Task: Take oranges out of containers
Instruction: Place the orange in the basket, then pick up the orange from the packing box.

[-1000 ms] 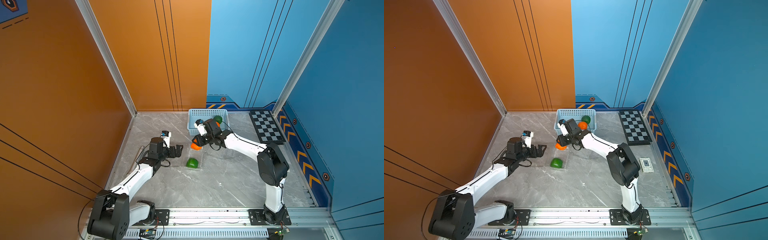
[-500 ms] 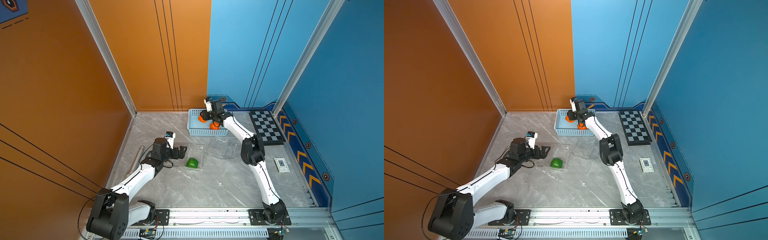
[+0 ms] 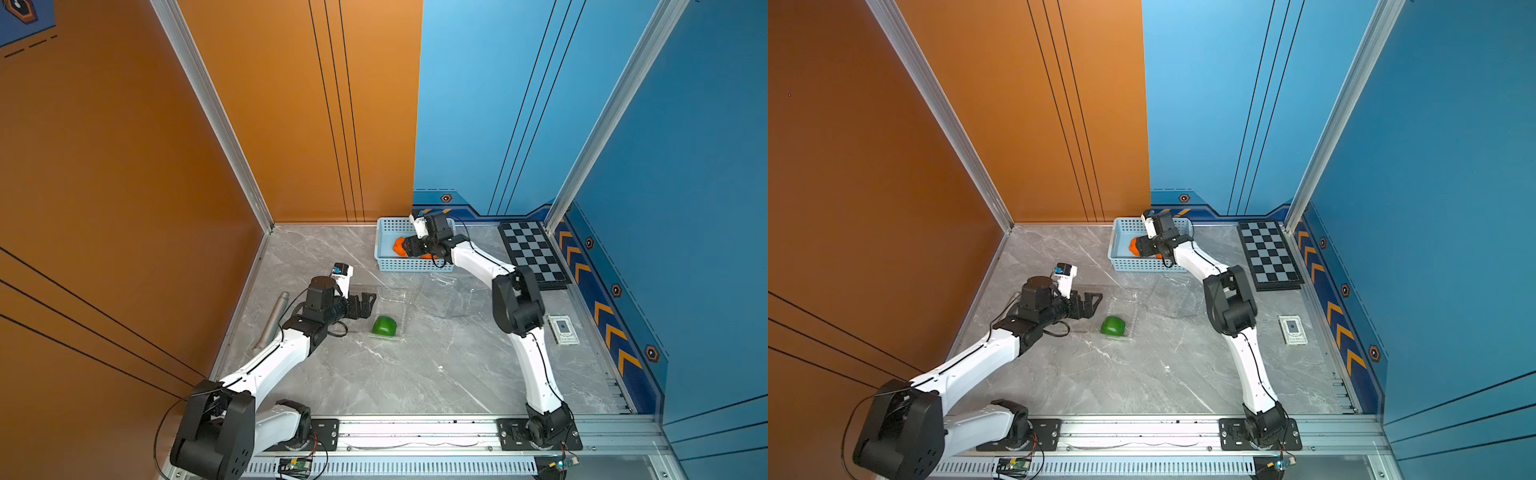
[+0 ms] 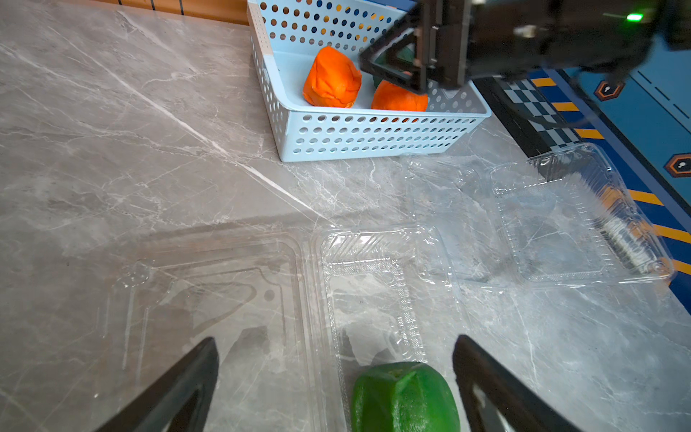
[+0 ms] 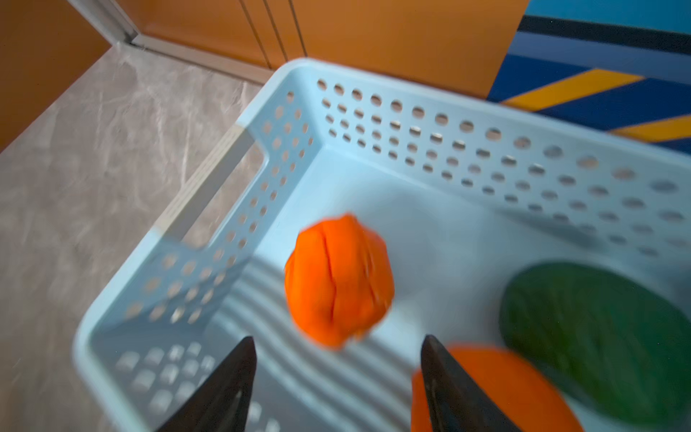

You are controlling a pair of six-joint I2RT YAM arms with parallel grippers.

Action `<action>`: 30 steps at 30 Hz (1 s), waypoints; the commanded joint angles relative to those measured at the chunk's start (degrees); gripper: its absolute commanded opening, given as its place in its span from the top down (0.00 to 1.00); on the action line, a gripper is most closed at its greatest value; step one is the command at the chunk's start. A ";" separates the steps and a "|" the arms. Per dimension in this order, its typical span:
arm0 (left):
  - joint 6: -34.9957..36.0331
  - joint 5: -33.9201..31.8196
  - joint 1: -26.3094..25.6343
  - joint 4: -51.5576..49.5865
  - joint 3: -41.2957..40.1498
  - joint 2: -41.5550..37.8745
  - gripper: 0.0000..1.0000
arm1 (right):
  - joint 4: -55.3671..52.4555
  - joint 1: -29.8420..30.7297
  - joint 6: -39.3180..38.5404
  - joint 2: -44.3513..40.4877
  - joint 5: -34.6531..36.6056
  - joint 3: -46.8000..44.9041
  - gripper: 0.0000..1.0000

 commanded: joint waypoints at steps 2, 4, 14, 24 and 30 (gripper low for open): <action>0.88 -0.97 -0.10 -0.83 -0.96 -0.91 0.02 | 10.26 2.64 -2.50 -18.66 -6.66 -15.56 0.37; 1.09 -1.31 0.06 -0.75 -0.97 -0.51 0.02 | 8.44 4.57 -3.17 -22.52 -11.38 -21.14 0.39; 0.88 -1.04 1.66 -0.13 -2.24 -1.50 0.02 | 6.54 17.31 -4.58 -20.51 -12.88 -32.27 0.35; 0.43 -0.50 3.61 -1.96 -4.75 -5.83 0.02 | 10.97 20.55 -2.51 -19.88 -9.82 -39.15 0.30; 0.44 0.01 4.22 -2.33 -4.63 -5.92 0.02 | 10.27 20.72 -2.12 -18.07 -10.55 -39.61 0.30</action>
